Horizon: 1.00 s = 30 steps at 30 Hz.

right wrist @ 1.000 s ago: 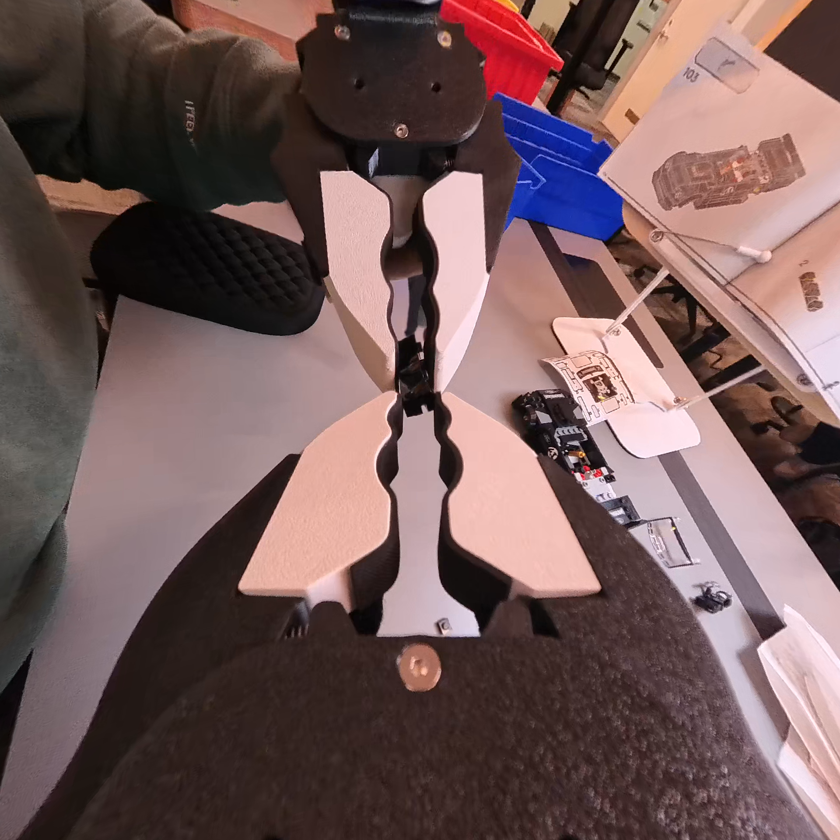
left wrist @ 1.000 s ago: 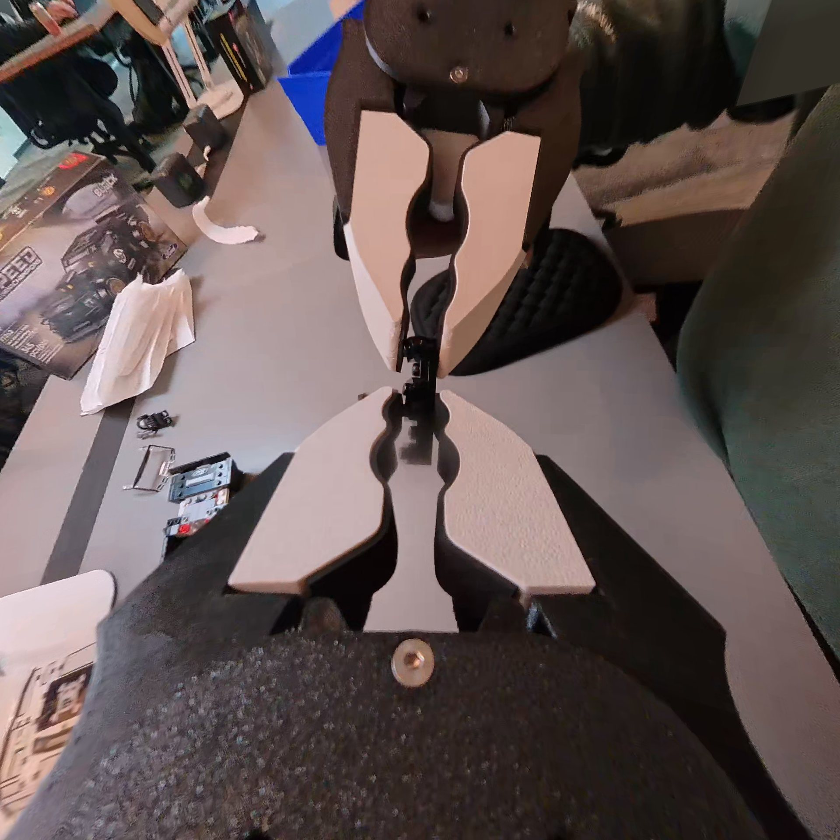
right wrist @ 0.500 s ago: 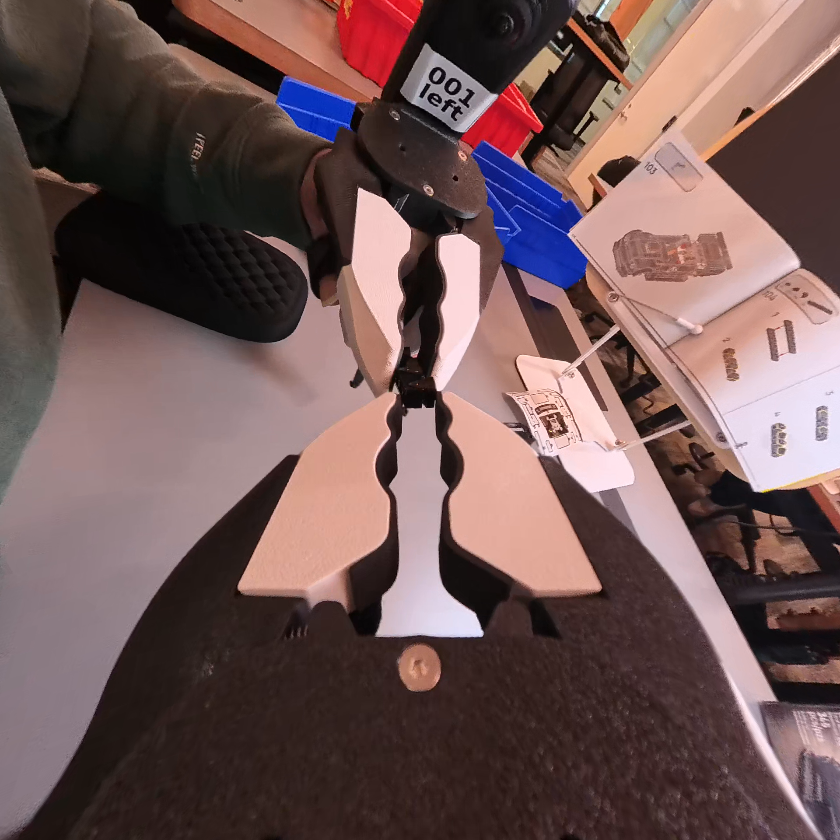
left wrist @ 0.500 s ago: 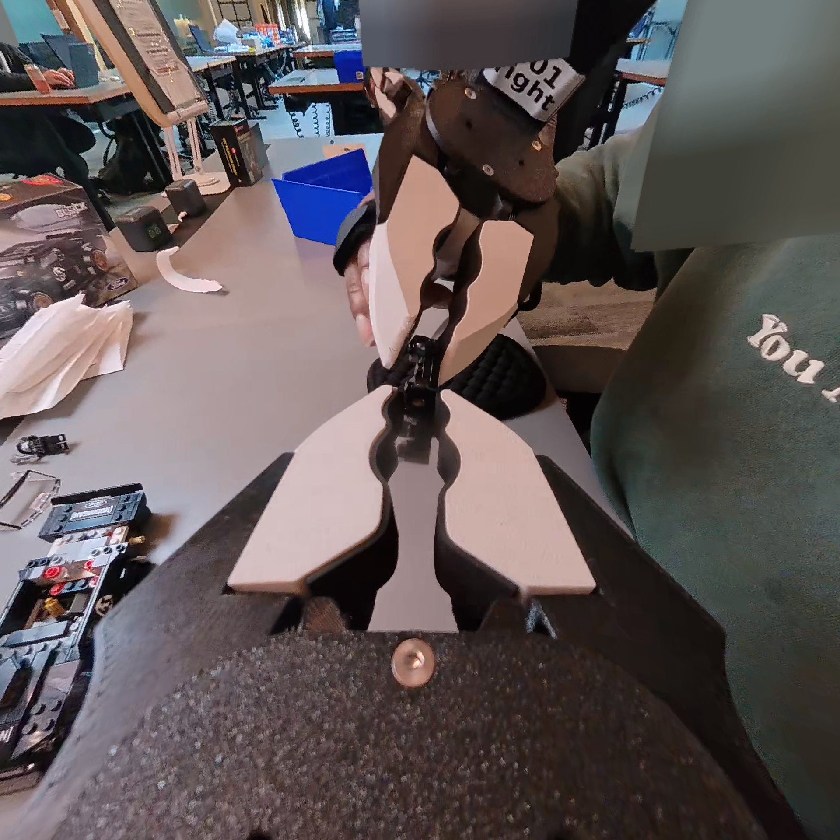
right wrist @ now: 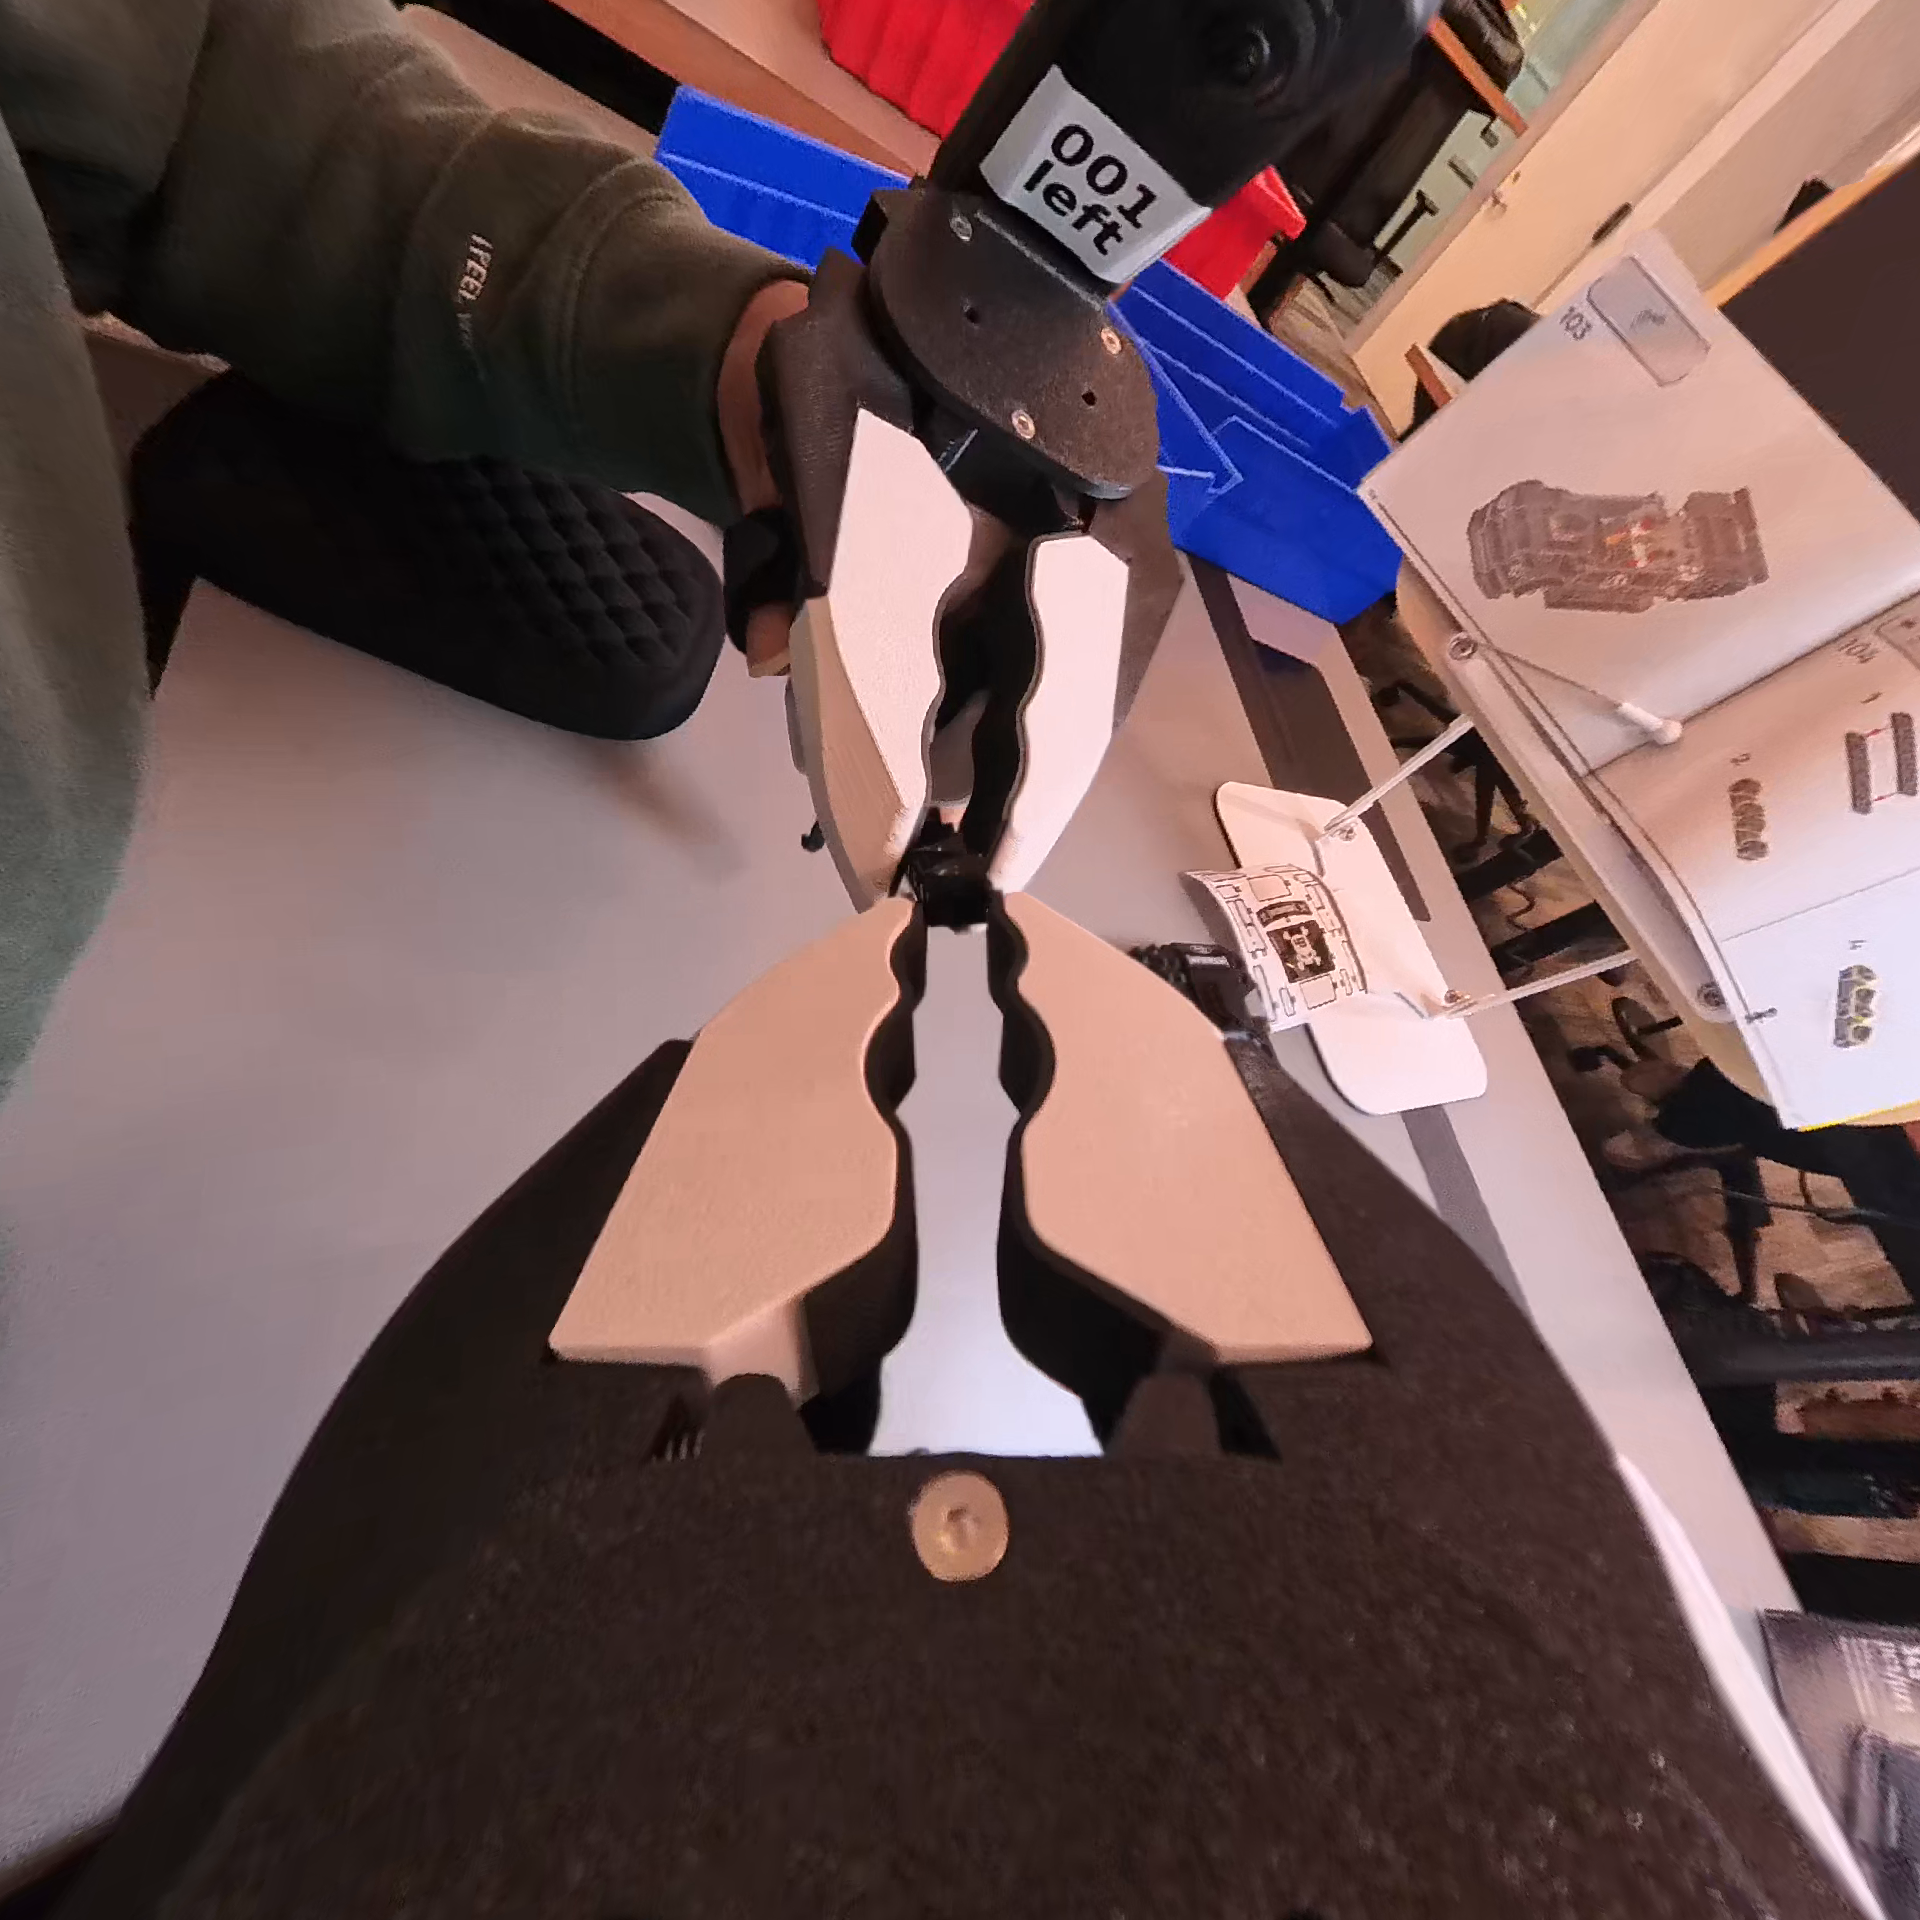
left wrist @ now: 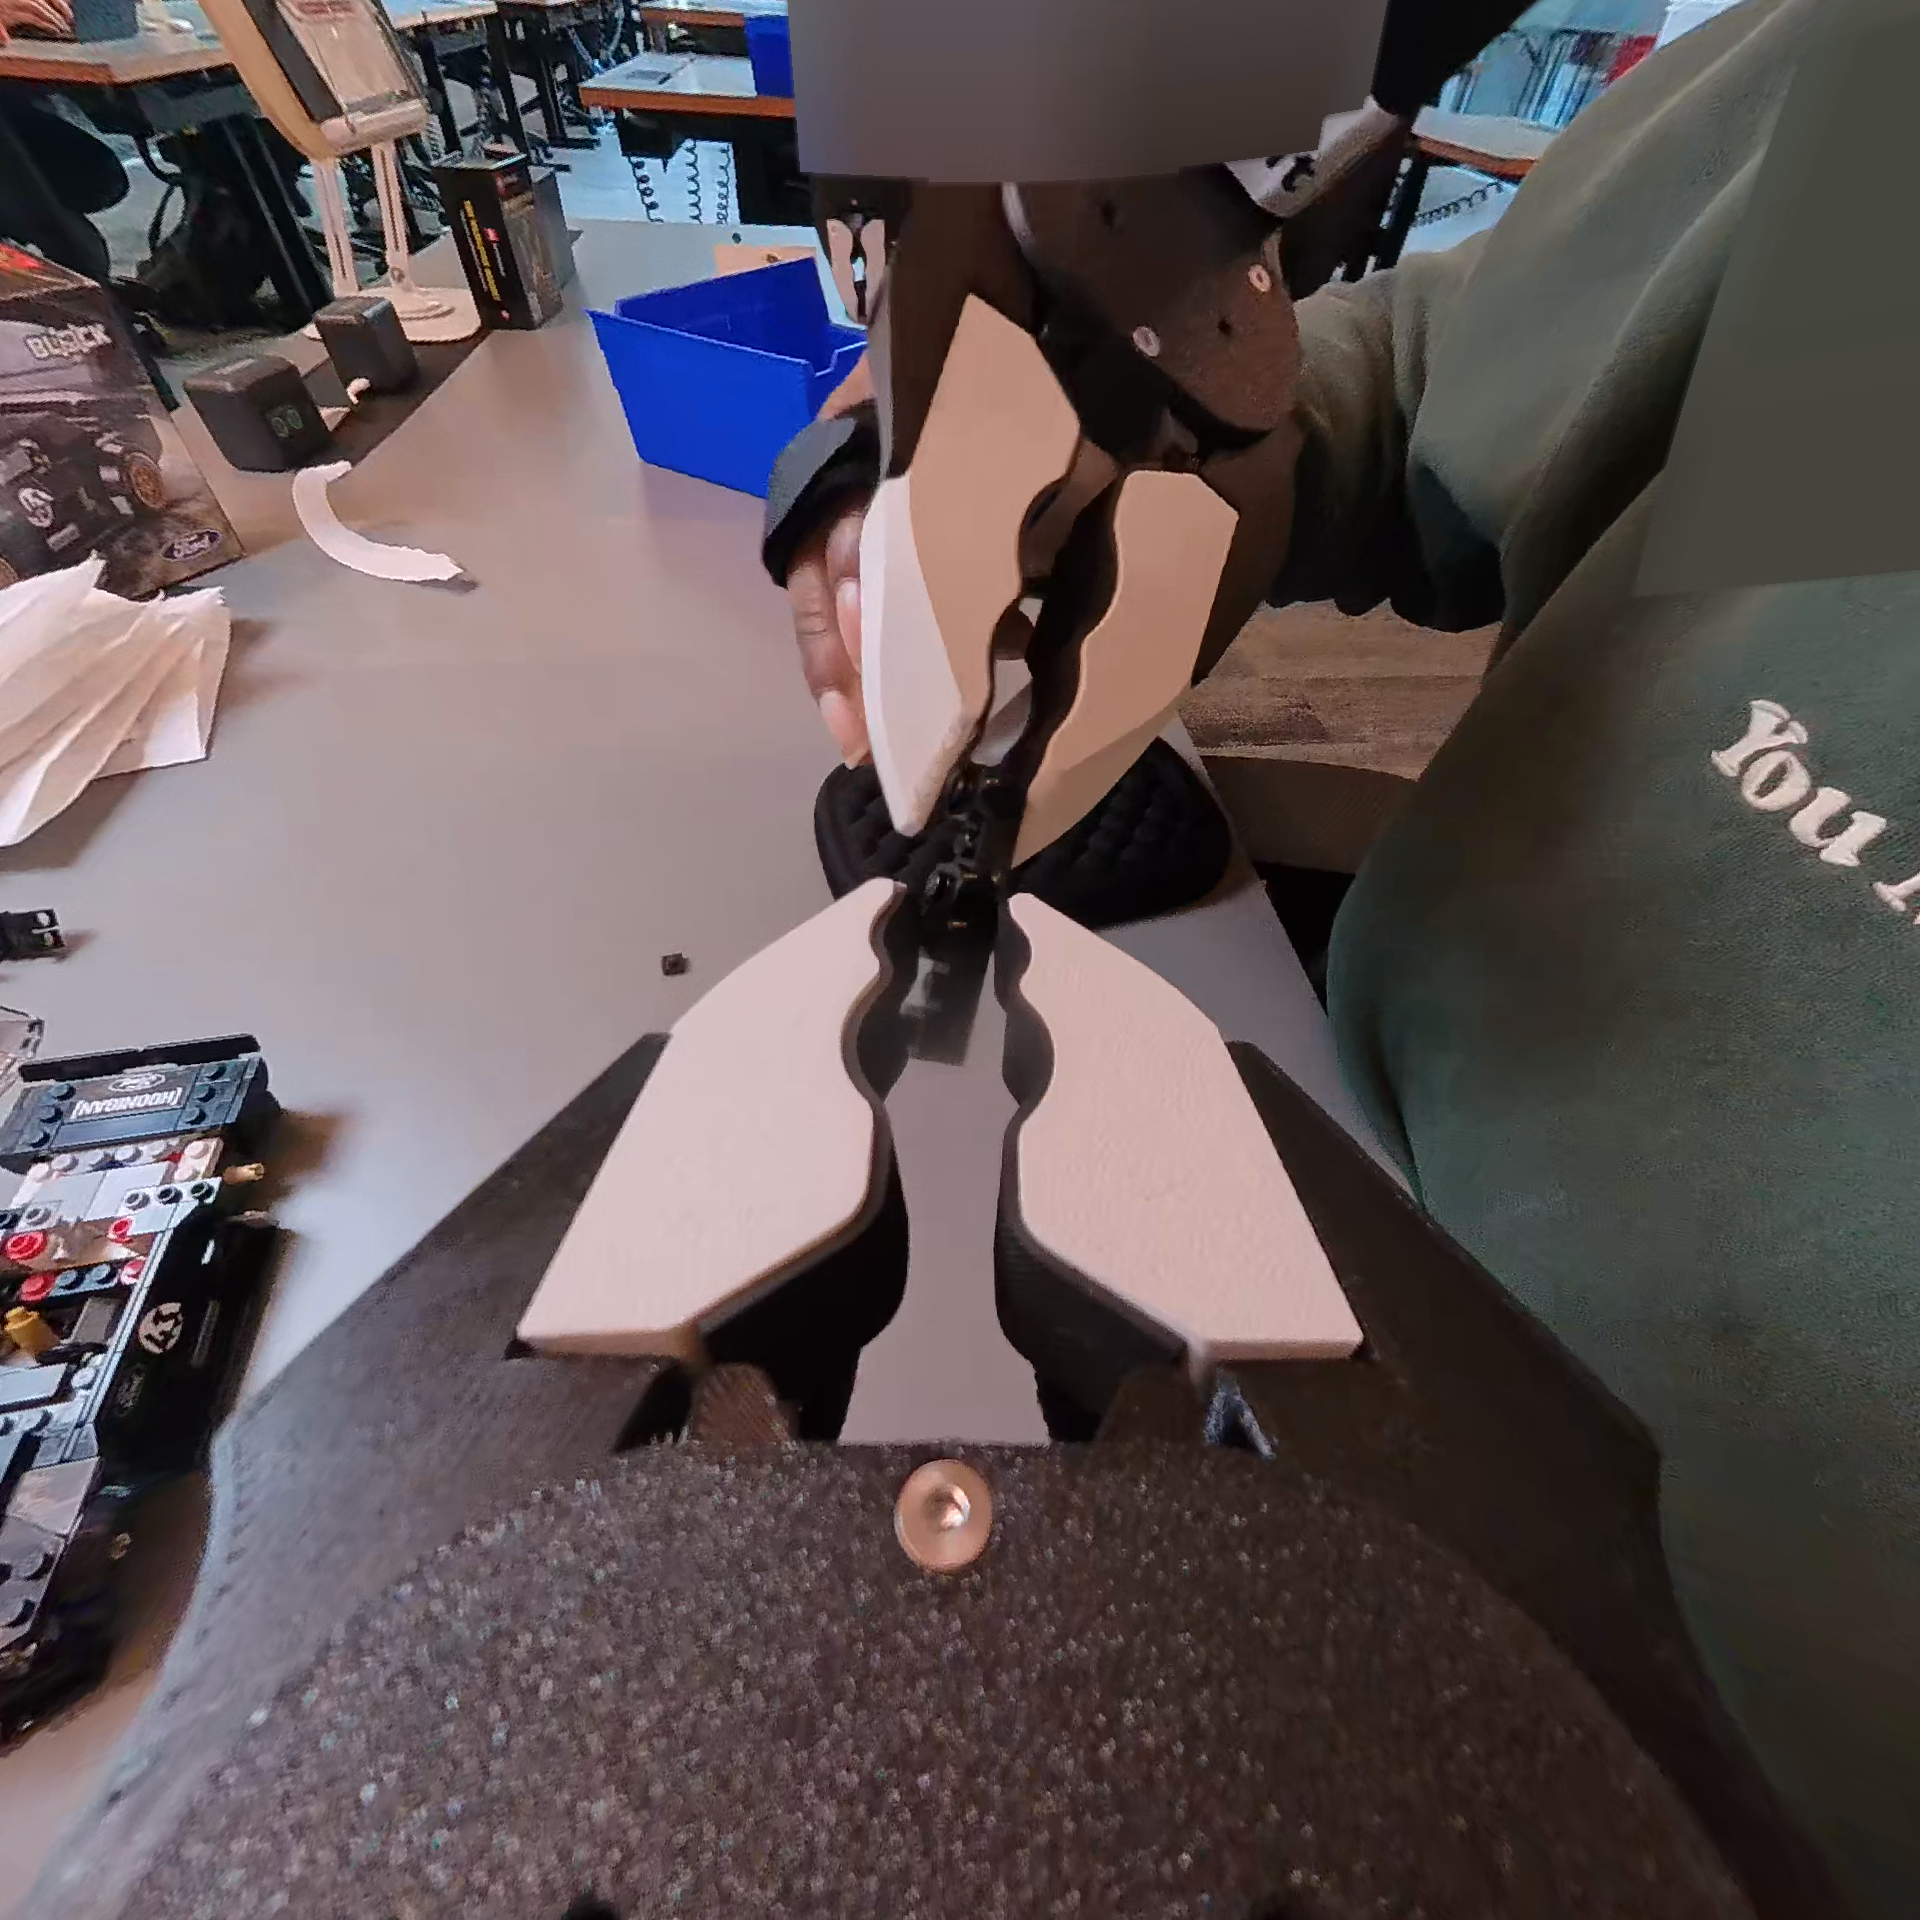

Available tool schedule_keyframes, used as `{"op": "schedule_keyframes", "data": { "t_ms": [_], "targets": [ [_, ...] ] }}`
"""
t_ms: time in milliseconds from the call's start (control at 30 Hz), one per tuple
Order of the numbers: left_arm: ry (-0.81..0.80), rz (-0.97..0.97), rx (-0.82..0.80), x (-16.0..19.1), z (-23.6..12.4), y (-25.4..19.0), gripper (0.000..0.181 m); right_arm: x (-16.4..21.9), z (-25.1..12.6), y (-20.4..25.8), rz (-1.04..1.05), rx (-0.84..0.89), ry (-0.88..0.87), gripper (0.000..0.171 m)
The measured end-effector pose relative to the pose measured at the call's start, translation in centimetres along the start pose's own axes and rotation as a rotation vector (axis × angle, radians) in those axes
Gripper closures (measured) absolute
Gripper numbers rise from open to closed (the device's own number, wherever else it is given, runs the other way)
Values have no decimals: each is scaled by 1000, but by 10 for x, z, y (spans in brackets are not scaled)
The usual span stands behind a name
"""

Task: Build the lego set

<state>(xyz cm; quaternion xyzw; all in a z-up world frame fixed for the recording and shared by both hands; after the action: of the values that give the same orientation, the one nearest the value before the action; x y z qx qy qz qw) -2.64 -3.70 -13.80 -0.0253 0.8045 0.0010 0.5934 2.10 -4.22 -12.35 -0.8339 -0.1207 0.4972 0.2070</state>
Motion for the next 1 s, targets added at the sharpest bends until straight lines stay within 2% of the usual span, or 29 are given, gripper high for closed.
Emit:
{"op": "schedule_keyframes", "data": {
  "t_ms": [100, 167, 267, 433, 467, 533, 567, 700, 767, 867, 1000],
  "targets": [
    [1, 6, 10, 0, 0, 0, 167, 1, 0, -1, 0, -3, -9, 157],
    [30, 33, -7, 2, 2, 0, 167, 2, 2, 0, -18, -21, 6, 149],
    [50, 37, 6, 5, 3, -1, 167, 3, 4, 3, -58, -29, 10, 157],
    [42, 54, 3, 7, 1, -2, 166, 4, 5, 6, -52, -51, -14, 159],
    [37, 49, 8, 8, 0, -1, 165, 5, 5, 6, -69, -42, -23, 159],
    [36, 0, 36, 13, -2, 1, 147, 8, 4, 5, -103, -29, -32, 159],
    [27, -43, 60, 15, -4, 2, 147, 10, 4, 5, -132, -15, -39, 159],
    [-75, -235, 160, 17, -5, 7, 155, 17, 6, 9, -257, 9, -50, 159],
    [-104, -292, 205, 18, -4, 8, 164, 20, 7, 10, -269, 10, -54, 159],
    [-76, -268, 182, 23, -2, 11, 170, 27, 9, 9, -239, 16, -66, 159],
    [-51, -122, 76, 26, -2, 12, 175, 38, 12, 7, -183, 26, -65, 158]
  ]
}}
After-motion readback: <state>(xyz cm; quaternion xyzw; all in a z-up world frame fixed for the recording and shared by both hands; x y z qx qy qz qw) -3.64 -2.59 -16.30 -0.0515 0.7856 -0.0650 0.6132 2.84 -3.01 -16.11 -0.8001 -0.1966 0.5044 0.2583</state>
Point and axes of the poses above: each gripper's, where its closed fingertips meet, z out along the fingers, x out of its underside, y = z × x across the jaws, the point moved 3 cm from there along -z, back along the fingers, and after that the axes turned 4 degrees about -x, right-handed, at the moved point
